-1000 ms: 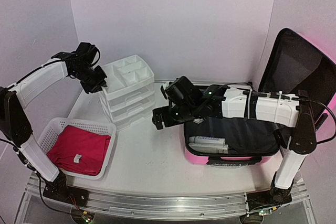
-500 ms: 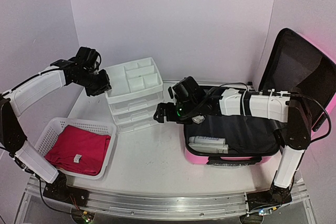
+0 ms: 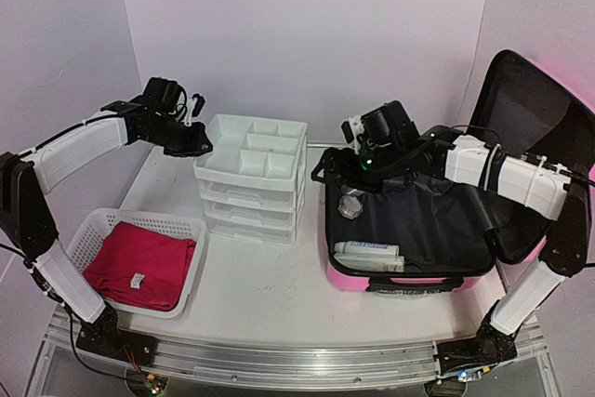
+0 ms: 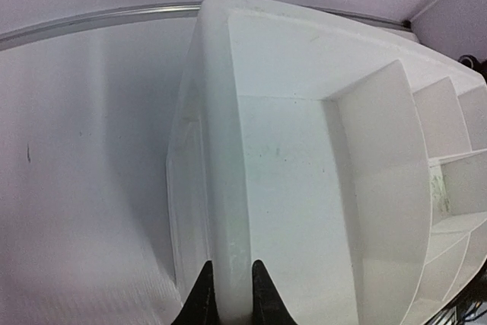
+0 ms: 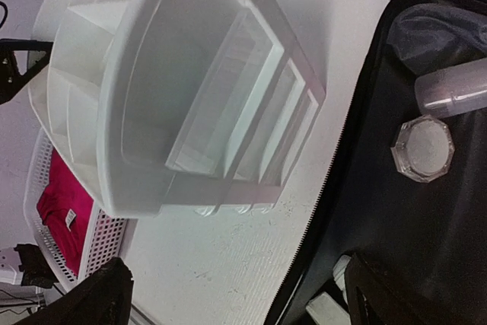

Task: Open, take out, and arrange the luggage

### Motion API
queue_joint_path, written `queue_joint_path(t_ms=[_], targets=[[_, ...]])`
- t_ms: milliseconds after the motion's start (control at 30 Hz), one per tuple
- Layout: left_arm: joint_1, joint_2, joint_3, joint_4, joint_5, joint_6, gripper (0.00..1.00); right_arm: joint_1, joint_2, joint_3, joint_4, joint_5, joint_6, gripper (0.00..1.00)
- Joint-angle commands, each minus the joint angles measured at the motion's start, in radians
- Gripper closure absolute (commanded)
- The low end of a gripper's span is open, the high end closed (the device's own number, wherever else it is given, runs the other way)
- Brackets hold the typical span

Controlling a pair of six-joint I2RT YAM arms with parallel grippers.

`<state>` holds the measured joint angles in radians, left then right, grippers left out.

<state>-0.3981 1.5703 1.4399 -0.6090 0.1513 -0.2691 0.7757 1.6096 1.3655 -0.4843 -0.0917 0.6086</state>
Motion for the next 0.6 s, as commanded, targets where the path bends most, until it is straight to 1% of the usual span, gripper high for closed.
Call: queue_joint_path(t_ms=[0,133,233,300,367,433,567], targets=[[0.051,0.043,0.147,0.116,0.198,0.235,1.00,-0.071,-0.039,0.026,-0.049,-0.092,-0.047,0.02],[0.096,0.125,0.233,0.122,0.339,0.375,1.00,-0.109,-0.017,0.065,-0.061,-0.152,-0.041,0.02],[0.151,0.197,0.303,0.107,0.510,0.462,1.00,-0.120,0.018,0.112,-0.068,-0.187,-0.033,0.02],[0.186,0.240,0.346,0.082,0.592,0.517,1.00,-0.135,0.045,0.142,-0.072,-0.215,-0.031,0.02],[0.199,0.273,0.381,0.056,0.661,0.580,1.00,-0.164,0.069,0.165,-0.073,-0.249,-0.023,0.02],[0.200,0.291,0.403,0.045,0.727,0.662,1.00,-0.206,0.098,0.191,-0.073,-0.317,-0.008,0.02],[0.201,0.325,0.450,0.043,0.803,0.721,1.00,-0.278,0.198,0.285,-0.078,-0.497,-0.003,0.02]])
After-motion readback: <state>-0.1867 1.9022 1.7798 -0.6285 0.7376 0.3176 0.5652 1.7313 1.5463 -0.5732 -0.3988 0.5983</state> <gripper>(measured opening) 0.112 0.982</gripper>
